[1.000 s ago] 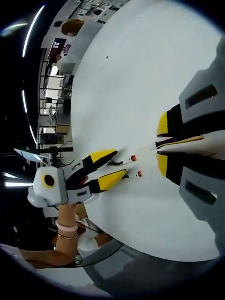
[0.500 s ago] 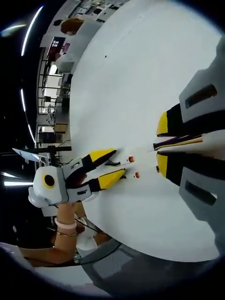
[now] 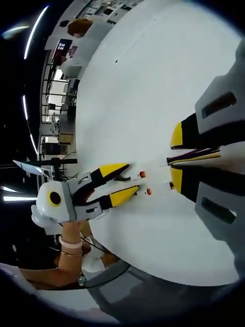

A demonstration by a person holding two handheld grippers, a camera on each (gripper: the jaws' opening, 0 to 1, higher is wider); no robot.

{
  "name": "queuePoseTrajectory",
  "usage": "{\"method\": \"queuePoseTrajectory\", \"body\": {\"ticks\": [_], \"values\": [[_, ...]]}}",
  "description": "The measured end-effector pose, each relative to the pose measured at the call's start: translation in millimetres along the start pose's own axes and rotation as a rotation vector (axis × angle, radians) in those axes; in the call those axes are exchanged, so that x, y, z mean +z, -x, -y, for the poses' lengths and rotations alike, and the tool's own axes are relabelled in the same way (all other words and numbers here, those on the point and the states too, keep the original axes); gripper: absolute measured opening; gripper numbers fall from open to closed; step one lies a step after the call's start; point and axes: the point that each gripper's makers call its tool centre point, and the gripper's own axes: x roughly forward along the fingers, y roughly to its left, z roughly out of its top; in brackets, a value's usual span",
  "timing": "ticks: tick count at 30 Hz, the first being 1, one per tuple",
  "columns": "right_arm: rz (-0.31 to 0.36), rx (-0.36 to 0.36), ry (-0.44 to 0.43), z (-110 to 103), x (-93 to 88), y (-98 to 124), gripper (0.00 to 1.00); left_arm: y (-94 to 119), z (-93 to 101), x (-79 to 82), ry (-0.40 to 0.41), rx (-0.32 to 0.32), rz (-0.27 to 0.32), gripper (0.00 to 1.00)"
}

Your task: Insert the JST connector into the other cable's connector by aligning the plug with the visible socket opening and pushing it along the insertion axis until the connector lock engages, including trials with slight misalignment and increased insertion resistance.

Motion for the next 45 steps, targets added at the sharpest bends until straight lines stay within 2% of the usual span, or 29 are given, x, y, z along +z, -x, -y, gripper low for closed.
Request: {"method": "queuePoseTrajectory", "body": {"ticks": [6,12,16,21,28,45], "values": [[-0.007,0.014,0.018,-4.8,1.6,-2.2,0.08,-3.6,3.2,-0.8,-0.056,-0.012,-0.009,0.11],[-0.001,0.018,0.021,-5.9,3.9,-3.4,0.08,-5.0,2.9,-3.5,-0.066,-0.019,-0.014,0.08],[-0.009,0.016,0.021,-6.0,2.2,-4.7,0.08,-5.0,0.9,-2.3,-0.058,-0.016,0.005,0.04],[-0.011,0.021,0.028,-6.6,2.1,-6.2,0.06,-6.7,1.8,-7.7,-0.061,-0.025,-0.006,0.04],[-0.013,0.026,0.045,-5.1,1.0,-10.3,0.05,-7.6,2.5,-8.7,-0.063,-0.031,0.007,0.04],[0.004,0.036,0.068,-3.4,0.9,-12.5,0.04,-7.4,4.3,-8.1,-0.067,-0.070,0.089,0.00]]}}
